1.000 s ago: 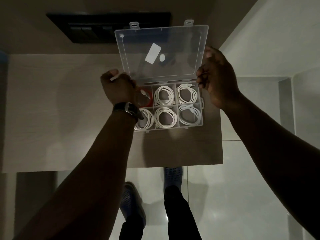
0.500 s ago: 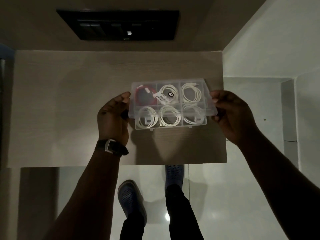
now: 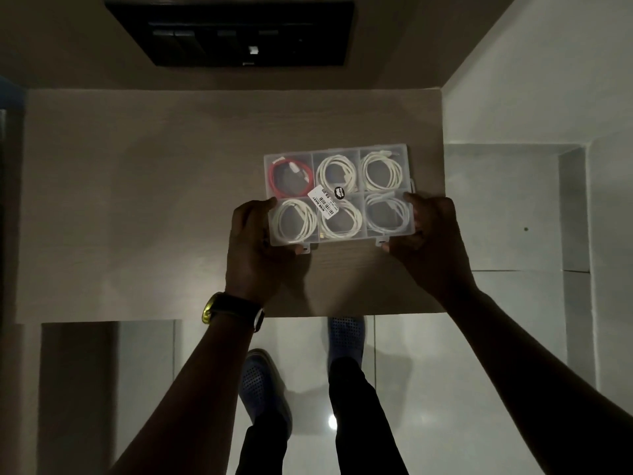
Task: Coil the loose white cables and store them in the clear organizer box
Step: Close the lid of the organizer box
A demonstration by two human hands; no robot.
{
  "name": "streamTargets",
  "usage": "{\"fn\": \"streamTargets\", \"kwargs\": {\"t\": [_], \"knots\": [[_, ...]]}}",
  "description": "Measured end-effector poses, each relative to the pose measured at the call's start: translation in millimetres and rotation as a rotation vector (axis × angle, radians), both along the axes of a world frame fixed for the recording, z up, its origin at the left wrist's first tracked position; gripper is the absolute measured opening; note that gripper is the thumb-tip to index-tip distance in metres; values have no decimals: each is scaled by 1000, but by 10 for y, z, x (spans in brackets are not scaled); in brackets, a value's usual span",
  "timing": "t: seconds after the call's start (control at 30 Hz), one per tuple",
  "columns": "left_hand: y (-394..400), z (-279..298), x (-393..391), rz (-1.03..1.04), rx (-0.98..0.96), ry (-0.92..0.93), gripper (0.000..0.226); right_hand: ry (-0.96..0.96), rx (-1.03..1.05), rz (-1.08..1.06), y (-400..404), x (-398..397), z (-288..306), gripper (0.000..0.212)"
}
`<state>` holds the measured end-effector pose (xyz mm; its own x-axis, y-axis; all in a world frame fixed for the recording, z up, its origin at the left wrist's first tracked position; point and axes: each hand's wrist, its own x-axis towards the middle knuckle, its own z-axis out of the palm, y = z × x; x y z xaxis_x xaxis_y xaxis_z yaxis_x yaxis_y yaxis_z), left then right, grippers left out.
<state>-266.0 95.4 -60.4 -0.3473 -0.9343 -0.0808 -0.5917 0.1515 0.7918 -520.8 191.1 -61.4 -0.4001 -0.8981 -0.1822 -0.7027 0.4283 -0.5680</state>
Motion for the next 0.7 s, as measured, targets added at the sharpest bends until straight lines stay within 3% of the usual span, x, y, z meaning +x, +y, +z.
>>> {"fn": "streamTargets", "kwargs": {"t": [0.23, 0.37, 0.6, 0.7], "knots": [[-17, -93, -52, -92, -194, -195, 74, 126, -78, 41, 78, 19, -226, 78], [-19, -196, 0, -126, -268, -223, 74, 187, -90, 113, 72, -8, -252, 65], [-126, -123, -50, -141, -205, -199, 73, 138, -138, 131, -15, -19, -186, 54], [-164, -85, 44, -113, -89, -96, 71, -14, -154, 50, -26, -6, -151, 55]]}}
